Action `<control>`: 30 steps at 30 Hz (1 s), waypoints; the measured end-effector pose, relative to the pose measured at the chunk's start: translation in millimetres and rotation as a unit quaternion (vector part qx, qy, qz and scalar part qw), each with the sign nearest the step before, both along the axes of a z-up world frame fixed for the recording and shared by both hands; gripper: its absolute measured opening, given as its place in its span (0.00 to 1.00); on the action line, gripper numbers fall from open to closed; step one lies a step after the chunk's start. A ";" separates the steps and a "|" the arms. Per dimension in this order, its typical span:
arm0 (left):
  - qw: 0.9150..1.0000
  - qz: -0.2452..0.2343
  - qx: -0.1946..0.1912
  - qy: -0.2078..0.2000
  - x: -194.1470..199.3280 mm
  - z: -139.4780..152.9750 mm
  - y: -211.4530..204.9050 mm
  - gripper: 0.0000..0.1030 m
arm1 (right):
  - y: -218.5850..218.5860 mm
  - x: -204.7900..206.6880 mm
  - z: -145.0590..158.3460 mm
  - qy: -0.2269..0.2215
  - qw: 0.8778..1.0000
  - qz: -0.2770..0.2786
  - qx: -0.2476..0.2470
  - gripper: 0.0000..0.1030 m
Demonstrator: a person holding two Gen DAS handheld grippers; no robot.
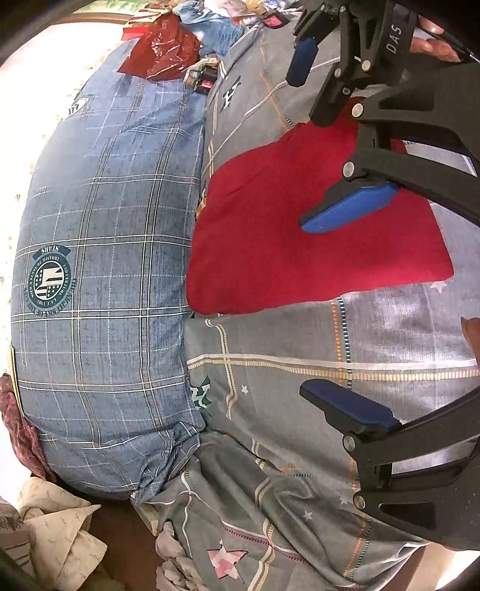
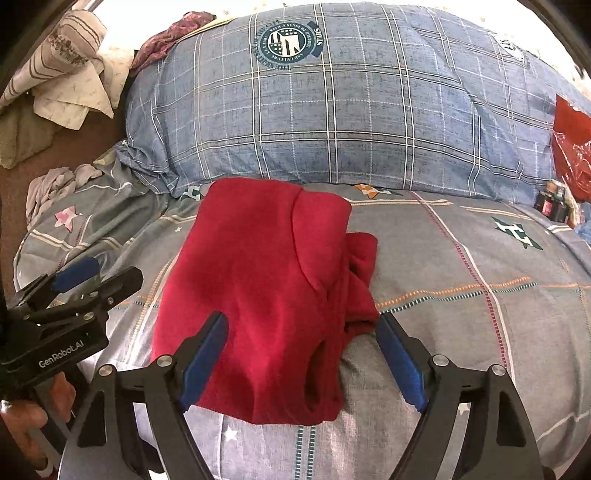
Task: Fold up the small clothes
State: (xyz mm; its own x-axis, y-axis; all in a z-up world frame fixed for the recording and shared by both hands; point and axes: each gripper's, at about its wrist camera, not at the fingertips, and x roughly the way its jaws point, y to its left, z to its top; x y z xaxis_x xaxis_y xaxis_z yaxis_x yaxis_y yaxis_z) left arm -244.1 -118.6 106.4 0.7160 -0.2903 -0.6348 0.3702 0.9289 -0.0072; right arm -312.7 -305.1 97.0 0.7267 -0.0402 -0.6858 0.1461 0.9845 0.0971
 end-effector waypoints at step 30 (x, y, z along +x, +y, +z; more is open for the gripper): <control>1.000 -0.007 0.014 0.015 8.6 -11.8 -15.6 0.79 | -5.6 15.5 -18.0 0.026 1.000 0.002 0.014 0.82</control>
